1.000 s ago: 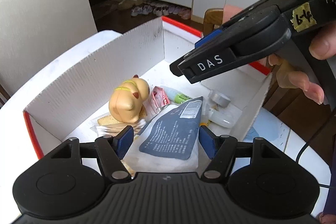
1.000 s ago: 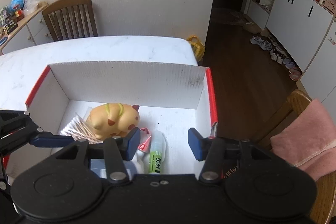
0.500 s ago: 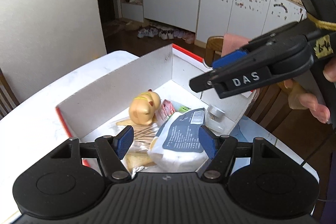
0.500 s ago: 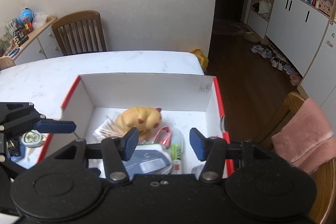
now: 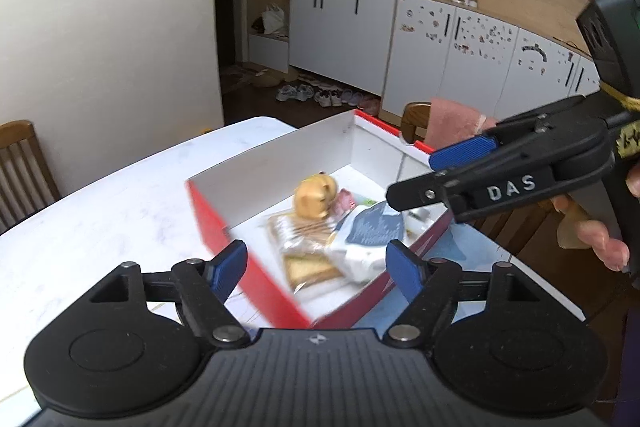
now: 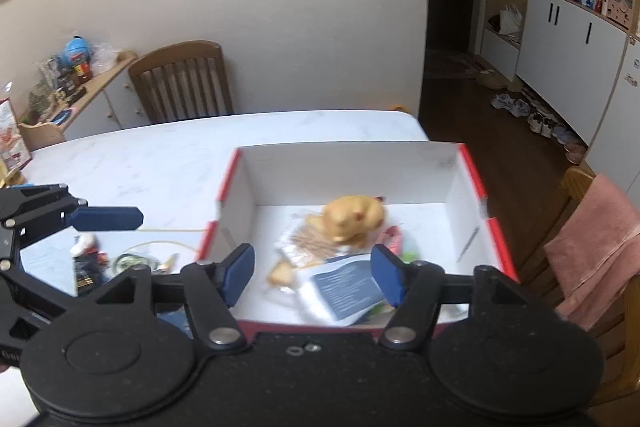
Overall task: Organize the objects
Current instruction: 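Move both grippers back over the cluttered table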
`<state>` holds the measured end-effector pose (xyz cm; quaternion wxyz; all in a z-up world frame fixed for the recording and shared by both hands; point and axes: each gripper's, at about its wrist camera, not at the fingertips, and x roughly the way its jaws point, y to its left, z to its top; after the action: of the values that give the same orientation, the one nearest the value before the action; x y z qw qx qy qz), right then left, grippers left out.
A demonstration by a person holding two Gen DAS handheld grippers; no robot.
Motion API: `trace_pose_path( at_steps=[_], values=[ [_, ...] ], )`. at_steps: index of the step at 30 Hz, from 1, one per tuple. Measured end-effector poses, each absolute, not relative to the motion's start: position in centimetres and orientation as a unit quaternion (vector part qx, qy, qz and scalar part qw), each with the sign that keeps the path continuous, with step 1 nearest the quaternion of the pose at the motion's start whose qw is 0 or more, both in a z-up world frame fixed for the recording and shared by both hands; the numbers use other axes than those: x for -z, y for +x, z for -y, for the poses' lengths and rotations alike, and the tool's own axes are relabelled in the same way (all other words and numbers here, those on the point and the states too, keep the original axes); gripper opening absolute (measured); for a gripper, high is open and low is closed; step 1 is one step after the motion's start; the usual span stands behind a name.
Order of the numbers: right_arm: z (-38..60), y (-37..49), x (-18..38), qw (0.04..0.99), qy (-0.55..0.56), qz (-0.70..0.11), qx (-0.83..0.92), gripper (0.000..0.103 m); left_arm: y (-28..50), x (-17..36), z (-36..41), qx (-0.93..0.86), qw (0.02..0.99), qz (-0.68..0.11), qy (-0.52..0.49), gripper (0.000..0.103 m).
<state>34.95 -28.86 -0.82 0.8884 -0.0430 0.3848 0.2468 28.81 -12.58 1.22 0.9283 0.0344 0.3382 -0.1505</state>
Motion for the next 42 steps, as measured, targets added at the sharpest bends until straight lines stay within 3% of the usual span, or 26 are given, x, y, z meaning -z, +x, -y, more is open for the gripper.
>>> trace_pose_path(
  at_steps=[4, 7, 19, 22, 25, 42],
  values=[
    [26.8, 32.7, 0.6, 0.887, -0.043, -0.382, -0.256, 0.065, 26.8, -1.4, 10.1, 0.136, 0.930, -0.340, 0.022, 0.079],
    [25.2, 31.1, 0.8, 0.886, -0.042, -0.380, -0.262, 0.077, 25.4, -1.5, 8.4, 0.127, 0.931, -0.342, 0.017, 0.080],
    [18.9, 26.1, 1.7, 0.883, -0.059, -0.368, -0.285, 0.098, 20.5, -0.6, 0.6, 0.082, 0.936, -0.341, -0.019, 0.083],
    [17.4, 25.3, 2.2, 0.883, -0.072, -0.365, -0.287, 0.099, 19.7, -0.2, -1.5, 0.069, 0.937, -0.340, -0.032, 0.084],
    [16.0, 24.6, 2.6, 0.878, -0.076, -0.370, -0.294, 0.099, 19.1, 0.2, -3.5, 0.058, 0.938, -0.339, -0.049, 0.099],
    [8.5, 22.5, 5.4, 0.848, -0.115, -0.390, -0.341, 0.099, 19.0, 4.9, -12.6, -0.022, 0.933, -0.355, -0.056, 0.102]
  ],
)
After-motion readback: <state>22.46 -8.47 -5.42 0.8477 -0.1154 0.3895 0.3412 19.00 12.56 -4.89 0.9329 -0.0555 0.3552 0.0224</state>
